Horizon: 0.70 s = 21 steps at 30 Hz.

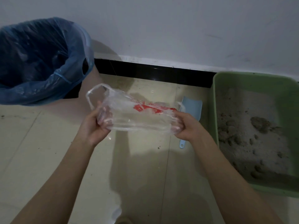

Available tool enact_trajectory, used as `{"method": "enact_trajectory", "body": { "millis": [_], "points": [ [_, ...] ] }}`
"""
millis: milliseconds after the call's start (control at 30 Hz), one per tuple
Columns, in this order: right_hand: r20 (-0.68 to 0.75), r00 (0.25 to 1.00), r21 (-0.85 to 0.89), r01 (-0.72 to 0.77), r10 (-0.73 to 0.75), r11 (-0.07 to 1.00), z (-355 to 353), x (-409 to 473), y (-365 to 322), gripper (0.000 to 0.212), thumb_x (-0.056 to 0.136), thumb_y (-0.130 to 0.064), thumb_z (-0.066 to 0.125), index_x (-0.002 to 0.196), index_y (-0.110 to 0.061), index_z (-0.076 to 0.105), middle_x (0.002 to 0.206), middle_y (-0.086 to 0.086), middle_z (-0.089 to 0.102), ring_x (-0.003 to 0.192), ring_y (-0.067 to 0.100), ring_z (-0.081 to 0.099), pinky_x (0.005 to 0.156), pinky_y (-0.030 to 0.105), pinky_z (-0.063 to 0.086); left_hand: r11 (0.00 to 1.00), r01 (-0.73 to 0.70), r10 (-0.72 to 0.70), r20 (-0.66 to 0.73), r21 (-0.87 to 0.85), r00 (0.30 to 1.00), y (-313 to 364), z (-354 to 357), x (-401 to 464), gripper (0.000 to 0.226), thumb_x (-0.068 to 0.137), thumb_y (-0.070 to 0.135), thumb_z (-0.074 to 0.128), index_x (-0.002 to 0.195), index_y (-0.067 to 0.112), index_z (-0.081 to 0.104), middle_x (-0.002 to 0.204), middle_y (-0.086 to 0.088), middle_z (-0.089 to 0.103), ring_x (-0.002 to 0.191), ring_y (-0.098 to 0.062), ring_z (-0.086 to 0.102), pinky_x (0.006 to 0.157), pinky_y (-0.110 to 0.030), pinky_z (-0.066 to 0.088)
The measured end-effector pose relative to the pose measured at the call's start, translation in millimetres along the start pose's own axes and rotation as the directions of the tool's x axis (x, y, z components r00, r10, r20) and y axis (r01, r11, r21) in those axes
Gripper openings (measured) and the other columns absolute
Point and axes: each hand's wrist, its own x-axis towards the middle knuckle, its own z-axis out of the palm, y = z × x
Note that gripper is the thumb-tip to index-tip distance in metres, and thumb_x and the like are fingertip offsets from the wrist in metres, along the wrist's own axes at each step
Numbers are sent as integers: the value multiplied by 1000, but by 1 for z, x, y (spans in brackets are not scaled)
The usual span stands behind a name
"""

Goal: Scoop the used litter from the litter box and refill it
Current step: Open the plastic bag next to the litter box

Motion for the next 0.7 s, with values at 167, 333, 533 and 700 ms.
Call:
{"method": "enact_trajectory", "body": {
  "millis": [167,333,533,700],
  "points": [
    [110,994,-584,87,-27,807,8,-22,-4,25,75,-17,72,96,-7,62,64,-1,49,54,7,43,52,19,40,991,1,-18,123,136,992,-7,-4,7,35,61,35,82,90,22,67,77,7,64,59,-4,57,49,-14,44],
    [-259,830,-782,120,-494,611,13,-5,11,25,80,-17,68,95,-1,57,80,9,53,70,21,52,60,30,40,803,-38,211,-224,595,952,-22,-1,16,45,82,0,58,124,10,48,38,11,35,30,-3,25,30,-12,19],
    [-299,896,-732,6,-329,681,4,-3,8,38,82,-51,58,87,-15,48,65,-4,43,53,10,38,48,23,31,790,166,60,-344,590,937,-24,-1,14,34,88,18,43,55,17,40,34,7,26,25,-8,23,33,-7,18],
    [-241,915,-837,-27,-323,547,0,0,7,67,73,-67,56,107,-9,57,80,-1,56,68,15,53,60,29,46,785,307,-166,-295,538,941,-26,-2,4,34,89,29,45,57,20,47,45,5,41,31,-10,39,34,-12,32]
  ]
}}
